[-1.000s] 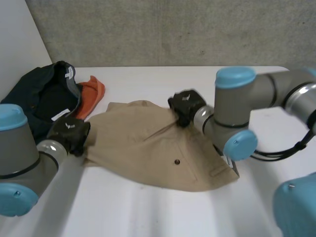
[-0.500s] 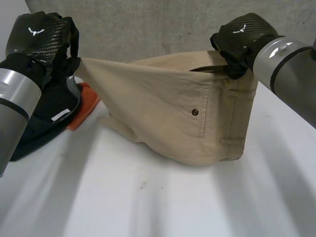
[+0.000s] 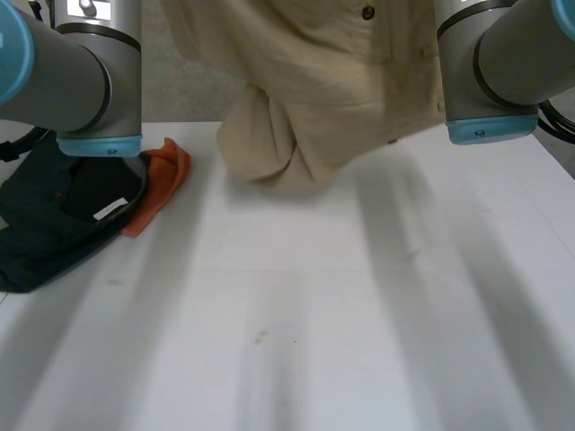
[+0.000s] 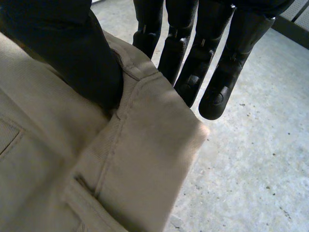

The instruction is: Fold the laundry.

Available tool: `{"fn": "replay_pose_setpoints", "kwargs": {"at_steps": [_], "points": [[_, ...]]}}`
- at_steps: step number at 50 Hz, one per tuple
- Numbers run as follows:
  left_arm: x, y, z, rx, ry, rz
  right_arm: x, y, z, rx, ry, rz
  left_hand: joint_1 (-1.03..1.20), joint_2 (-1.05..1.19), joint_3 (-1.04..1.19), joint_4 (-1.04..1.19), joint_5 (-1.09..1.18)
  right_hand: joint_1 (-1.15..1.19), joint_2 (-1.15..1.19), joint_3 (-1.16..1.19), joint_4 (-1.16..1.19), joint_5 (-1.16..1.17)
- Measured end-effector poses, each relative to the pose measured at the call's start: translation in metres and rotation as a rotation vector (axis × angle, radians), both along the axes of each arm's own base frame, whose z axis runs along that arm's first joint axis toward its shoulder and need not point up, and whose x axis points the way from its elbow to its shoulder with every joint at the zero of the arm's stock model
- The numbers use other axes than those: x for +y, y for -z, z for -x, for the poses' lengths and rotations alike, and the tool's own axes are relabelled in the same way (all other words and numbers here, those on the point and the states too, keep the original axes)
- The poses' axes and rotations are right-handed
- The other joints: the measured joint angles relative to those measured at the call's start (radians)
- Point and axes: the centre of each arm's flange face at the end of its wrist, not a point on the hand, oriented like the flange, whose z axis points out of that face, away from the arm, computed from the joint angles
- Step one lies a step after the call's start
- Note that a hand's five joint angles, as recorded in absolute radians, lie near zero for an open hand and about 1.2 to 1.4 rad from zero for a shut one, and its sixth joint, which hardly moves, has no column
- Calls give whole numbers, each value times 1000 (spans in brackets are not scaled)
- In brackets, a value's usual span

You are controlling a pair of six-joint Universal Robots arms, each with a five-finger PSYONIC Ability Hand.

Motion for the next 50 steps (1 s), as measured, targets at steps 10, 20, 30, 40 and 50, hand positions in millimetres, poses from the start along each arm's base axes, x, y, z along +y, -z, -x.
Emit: {"fn": "replay_pose_setpoints", "kwargs": {"at_steps": [10,20,30,40,50], "points": [[32,85,3,-132,22,-292,-8,66,17,195,41,-353,0,0,0,0,0,0,0,8,0,9],[111,229,-12,-472,73,-845,9,181,52,454,80,-886,0,1,1,0,0,0,0,8,0,8],[145,239,-20,-562,99,-982,27,221,66,497,52,-978,-578,-593,-576,-592,-542,0,0,8,0,9],[110,199,-34,-448,31,-892,55,222,73,501,12,-967,-670,-719,-710,-732,-681,0,0,8,0,8],[98,252,-28,-495,38,-1055,75,218,80,483,1,-918,-670,-719,-710,-732,-682,0,0,8,0,8]]}}
